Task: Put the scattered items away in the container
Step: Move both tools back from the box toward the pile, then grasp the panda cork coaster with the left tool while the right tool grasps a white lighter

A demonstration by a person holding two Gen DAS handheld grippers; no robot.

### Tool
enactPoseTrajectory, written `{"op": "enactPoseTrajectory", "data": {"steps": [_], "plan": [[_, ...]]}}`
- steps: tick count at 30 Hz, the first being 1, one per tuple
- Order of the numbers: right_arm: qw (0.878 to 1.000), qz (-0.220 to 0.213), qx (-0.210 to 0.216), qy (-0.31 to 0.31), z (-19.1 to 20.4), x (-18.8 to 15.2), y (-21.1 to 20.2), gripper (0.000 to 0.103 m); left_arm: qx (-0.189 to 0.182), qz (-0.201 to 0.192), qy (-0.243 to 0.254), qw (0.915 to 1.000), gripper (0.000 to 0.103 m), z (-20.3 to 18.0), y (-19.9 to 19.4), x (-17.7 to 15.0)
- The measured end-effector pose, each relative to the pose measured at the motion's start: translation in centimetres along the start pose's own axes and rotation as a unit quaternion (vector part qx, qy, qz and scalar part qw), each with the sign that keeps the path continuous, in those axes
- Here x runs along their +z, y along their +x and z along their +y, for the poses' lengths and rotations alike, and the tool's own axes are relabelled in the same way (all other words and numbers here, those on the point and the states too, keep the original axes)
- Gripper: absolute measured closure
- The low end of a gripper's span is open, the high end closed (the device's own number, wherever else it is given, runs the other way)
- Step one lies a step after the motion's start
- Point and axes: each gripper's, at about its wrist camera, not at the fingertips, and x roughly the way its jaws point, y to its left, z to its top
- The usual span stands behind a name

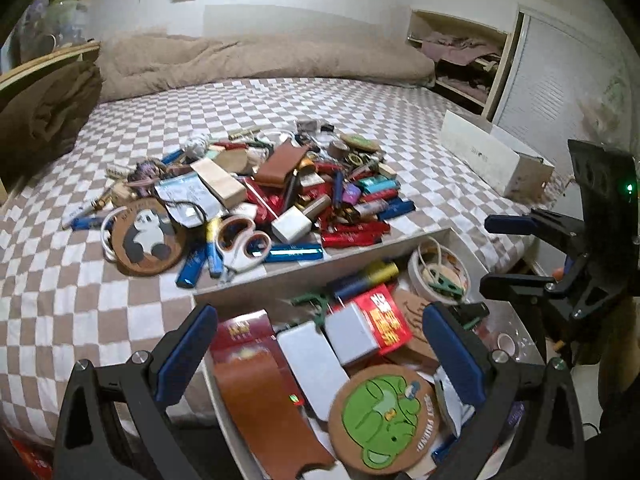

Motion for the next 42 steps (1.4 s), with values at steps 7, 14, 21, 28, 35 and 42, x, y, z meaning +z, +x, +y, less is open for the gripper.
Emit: {"op": "enactPoseTrajectory", "data": {"steps": [7,14,21,28,35,42], "plan": [[1.0,-0.021,-0.007,0.009,-0.8,1.5,-0.1,0.0,0.041,-0.028,0.003,0.9988,0.0,1.7,-0.4,1.9],[0.999,-0.041,-0.027,0.009,-2.0,3.4,-0.4,0.0,0.071,-0.053,0.003,0.9961,0.0,3.6,-0.5,3.7],[0.997,-0.05,-0.052,0.021,-4.4,5.5,-0.1,0.0,0.112,-0.064,0.004,0.9916,0.0,6.3,-0.1,5.5],[0.995,-0.05,-0.074,0.05,-7.7,7.0,0.9,0.0,0.132,-0.067,-0.005,0.989,0.0,8.4,1.0,6.5],[0.991,-0.017,-0.089,0.093,-11.6,7.1,3.8,0.0,0.159,-0.051,0.004,0.986,0.0,10.3,3.3,6.9],[0.987,0.077,-0.096,0.105,-14.7,6.5,8.2,0.0,0.183,-0.015,0.008,0.983,0.0,12.7,5.8,6.5]]}}
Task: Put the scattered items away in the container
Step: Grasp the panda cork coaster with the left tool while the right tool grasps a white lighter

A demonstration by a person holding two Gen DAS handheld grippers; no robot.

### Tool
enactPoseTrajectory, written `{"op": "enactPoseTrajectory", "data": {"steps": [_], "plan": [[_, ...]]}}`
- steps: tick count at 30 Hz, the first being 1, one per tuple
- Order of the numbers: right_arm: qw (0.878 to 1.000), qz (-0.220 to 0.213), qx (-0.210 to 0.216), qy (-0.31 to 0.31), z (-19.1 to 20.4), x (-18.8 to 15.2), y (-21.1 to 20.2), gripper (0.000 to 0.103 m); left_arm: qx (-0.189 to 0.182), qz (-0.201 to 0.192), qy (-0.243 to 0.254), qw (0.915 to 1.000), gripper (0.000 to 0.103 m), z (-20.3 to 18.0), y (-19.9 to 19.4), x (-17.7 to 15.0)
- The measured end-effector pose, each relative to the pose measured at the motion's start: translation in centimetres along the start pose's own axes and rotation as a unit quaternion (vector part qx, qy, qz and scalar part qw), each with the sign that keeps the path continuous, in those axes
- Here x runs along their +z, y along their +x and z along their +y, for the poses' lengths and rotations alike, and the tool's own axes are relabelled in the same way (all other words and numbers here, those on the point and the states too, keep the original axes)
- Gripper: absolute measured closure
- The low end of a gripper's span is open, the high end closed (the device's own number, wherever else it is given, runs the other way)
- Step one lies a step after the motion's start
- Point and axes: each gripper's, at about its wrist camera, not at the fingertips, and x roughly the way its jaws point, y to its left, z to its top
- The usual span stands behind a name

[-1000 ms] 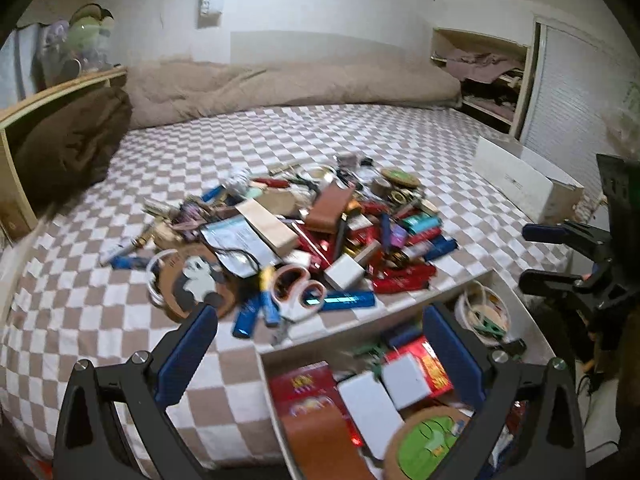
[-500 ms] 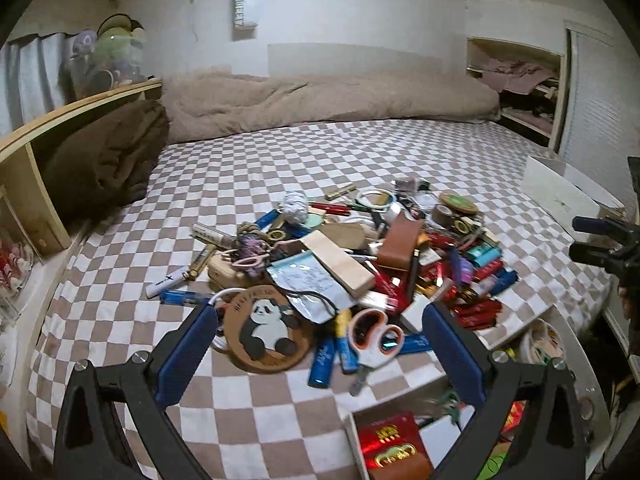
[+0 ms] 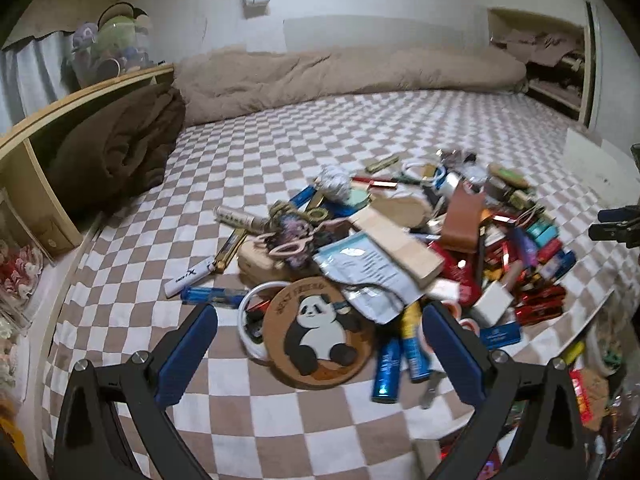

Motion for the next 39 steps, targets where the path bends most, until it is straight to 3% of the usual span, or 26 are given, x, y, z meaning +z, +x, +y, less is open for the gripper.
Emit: {"op": "enactPoseTrajectory", "data": {"steps": [10,23,39], "plan": [[0.996,0.075,0.019,-0.034,2.3,0.3,3.7,0.0,0.004,0.033,0.027,0.9991,0.0,0.3,3.6,-0.9],[0.994,0.09,0.034,-0.058,5.7,0.7,4.3,0.0,0.01,0.104,0.089,0.9905,0.0,-1.5,8.5,-1.8],[0.991,0.12,0.037,-0.044,7.0,0.7,5.5,0.0,0.006,0.127,0.096,0.9873,0.0,-1.3,11.0,-2.2]]}}
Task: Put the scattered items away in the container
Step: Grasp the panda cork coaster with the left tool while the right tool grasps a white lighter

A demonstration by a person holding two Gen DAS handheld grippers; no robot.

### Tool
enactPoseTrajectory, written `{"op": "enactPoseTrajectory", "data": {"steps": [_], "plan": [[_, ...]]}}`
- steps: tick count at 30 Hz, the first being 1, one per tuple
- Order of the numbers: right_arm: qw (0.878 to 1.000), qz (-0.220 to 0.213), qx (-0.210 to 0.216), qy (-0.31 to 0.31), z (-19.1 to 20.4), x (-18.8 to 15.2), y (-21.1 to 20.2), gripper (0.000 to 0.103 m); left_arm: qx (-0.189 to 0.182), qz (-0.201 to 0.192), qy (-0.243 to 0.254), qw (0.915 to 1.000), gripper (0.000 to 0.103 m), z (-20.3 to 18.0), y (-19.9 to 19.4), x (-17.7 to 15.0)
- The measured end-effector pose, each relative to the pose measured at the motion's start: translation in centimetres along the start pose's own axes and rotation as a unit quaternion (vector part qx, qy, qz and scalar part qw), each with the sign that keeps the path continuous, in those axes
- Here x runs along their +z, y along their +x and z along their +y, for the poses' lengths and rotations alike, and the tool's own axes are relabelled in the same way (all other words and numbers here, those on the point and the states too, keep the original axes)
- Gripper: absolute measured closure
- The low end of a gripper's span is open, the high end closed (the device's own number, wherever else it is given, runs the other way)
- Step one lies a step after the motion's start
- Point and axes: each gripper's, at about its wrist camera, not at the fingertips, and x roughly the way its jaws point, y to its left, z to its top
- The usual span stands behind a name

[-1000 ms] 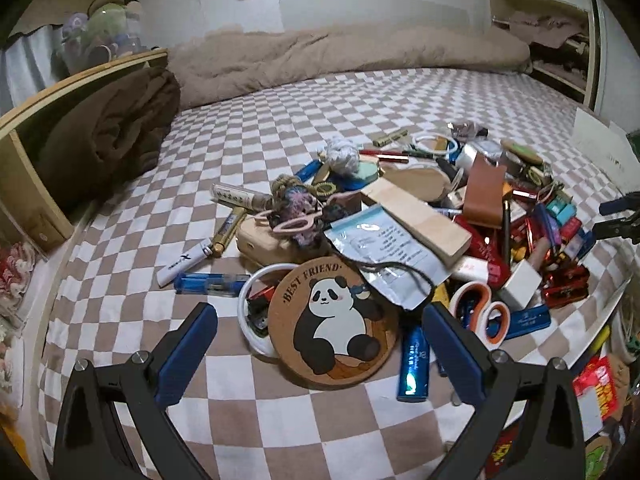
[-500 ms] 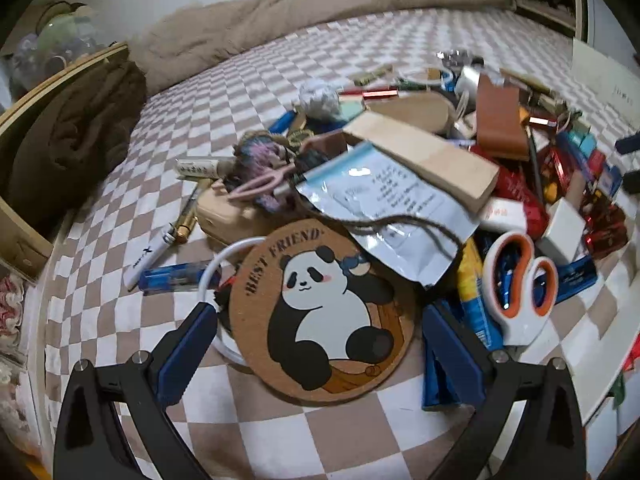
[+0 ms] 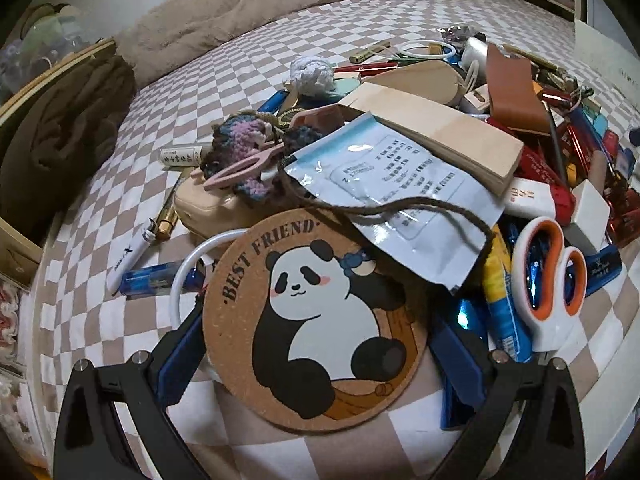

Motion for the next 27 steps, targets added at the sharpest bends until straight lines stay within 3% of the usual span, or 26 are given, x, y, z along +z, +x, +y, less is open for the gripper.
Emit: {"op": "enactPoseTrajectory", "data": {"steps": [9,16,18,20,27], "plan": [[0.999,0.014,-0.027,-0.018,0.8,-0.3,1.8,0.0,-0.01,-0.016,0.001,0.9998,0.004,-0.3,-0.4,-0.2],[1.0,0.007,-0.004,0.021,-0.4,0.0,2.1,0.0,-0.019,-0.029,-0.019,0.9992,0.004,0.5,-1.4,-0.7],[1.0,0.004,-0.009,0.016,-0.4,0.1,2.1,0.006,-0.019,-0.033,-0.025,0.999,0.004,0.8,-1.9,-0.9],[0.999,0.003,-0.039,-0.007,0.0,0.1,2.4,0.021,-0.022,-0.037,-0.033,0.9985,0.004,1.1,-2.4,-1.1],[0.997,-0.018,-0.063,-0.046,0.8,-0.6,1.5,0.021,-0.033,-0.05,-0.054,0.9967,0.004,1.3,-4.1,-1.7]]}}
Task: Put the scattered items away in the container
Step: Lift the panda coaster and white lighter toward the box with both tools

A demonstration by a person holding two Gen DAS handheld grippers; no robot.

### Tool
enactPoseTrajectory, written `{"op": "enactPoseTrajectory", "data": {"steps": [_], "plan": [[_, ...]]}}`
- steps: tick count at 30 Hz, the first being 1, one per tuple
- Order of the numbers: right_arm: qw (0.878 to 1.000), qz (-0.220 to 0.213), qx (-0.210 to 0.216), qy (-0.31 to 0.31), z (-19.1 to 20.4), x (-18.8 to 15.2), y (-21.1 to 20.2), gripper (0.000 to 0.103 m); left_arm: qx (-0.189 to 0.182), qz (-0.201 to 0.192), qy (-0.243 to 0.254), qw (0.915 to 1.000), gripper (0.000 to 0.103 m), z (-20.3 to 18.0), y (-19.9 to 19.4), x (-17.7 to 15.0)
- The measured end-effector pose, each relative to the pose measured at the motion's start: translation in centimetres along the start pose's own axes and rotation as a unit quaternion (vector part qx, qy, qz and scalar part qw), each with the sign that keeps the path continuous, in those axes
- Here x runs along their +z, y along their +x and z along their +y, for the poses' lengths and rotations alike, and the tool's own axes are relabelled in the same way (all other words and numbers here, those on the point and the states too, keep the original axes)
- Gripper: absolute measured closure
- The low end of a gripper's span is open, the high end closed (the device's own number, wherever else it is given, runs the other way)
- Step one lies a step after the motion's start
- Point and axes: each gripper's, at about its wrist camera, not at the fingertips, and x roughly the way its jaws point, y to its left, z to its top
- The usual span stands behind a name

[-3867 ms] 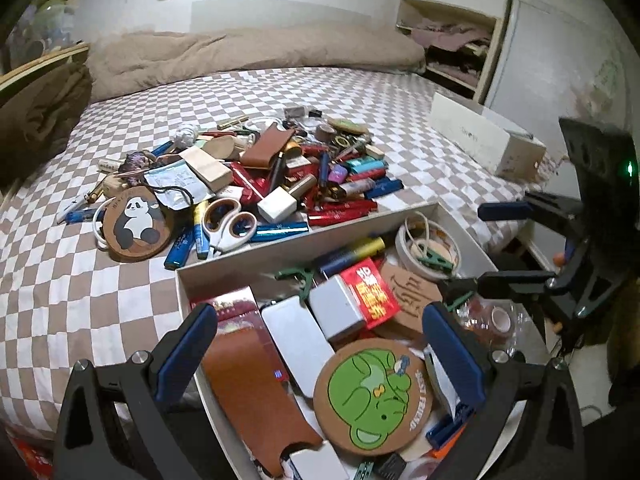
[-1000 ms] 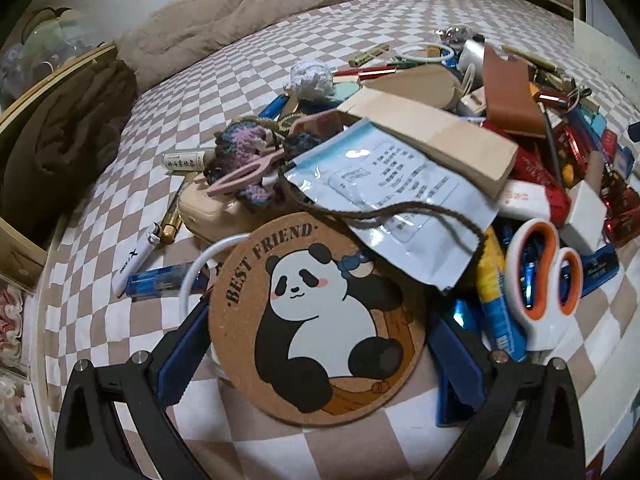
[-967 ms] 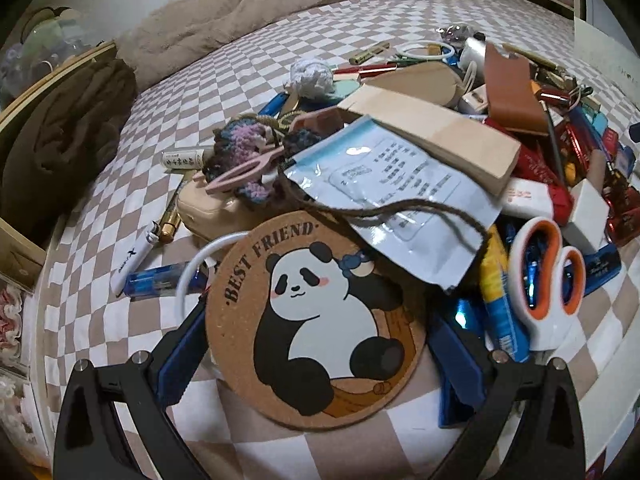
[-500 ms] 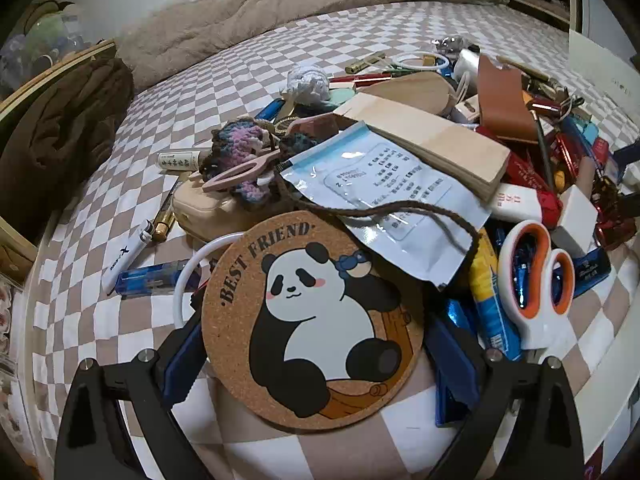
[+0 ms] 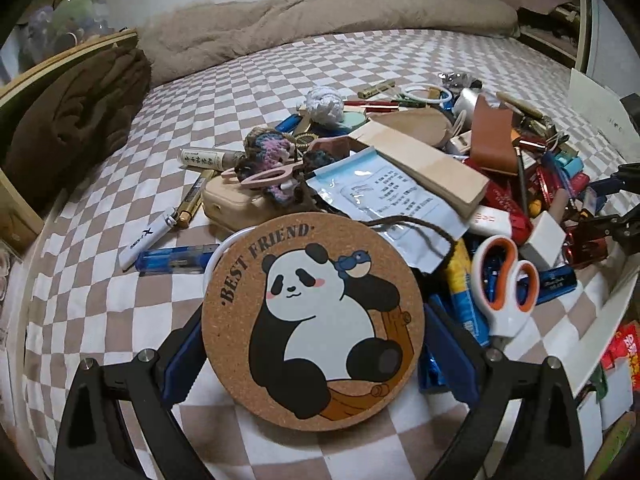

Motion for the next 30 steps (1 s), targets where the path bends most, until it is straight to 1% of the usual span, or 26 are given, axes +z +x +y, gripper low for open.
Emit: {"op": "enactPoseTrajectory", "data": {"steps": [6,8,11,15,21,25,30], "plan": [[0.999,-0.024,0.011,0.019,-0.6,0.1,-1.9,0.021,-0.007,-0.025,-0.025,0.9994,0.004,0.4,-2.0,0.5],[0.999,-0.035,0.016,0.026,-1.0,0.1,-2.9,0.021,-0.007,-0.037,-0.033,0.9988,0.004,0.4,-2.8,0.9],[0.998,-0.054,0.02,0.032,-0.2,0.0,-4.1,0.021,-0.015,-0.057,-0.04,0.9974,0.004,0.2,-4.3,1.5],[0.996,-0.079,0.025,0.044,-0.4,0.3,-6.0,0.021,-0.024,-0.086,-0.049,0.9948,0.004,-0.4,-6.5,2.1],[0.992,-0.109,0.034,0.052,-0.3,-0.4,-9.0,0.021,-0.015,-0.13,-0.059,0.9897,0.004,-1.3,-9.9,2.6],[0.989,-0.13,0.035,0.056,-0.4,-1.1,-10.9,0.021,-0.03,-0.146,-0.066,0.9866,0.004,-1.8,-11.8,2.4],[0.986,-0.154,0.036,0.056,-0.4,-2.4,-13.2,0.021,-0.037,-0.164,-0.057,0.9842,0.004,-2.8,-14.2,2.2]]}}
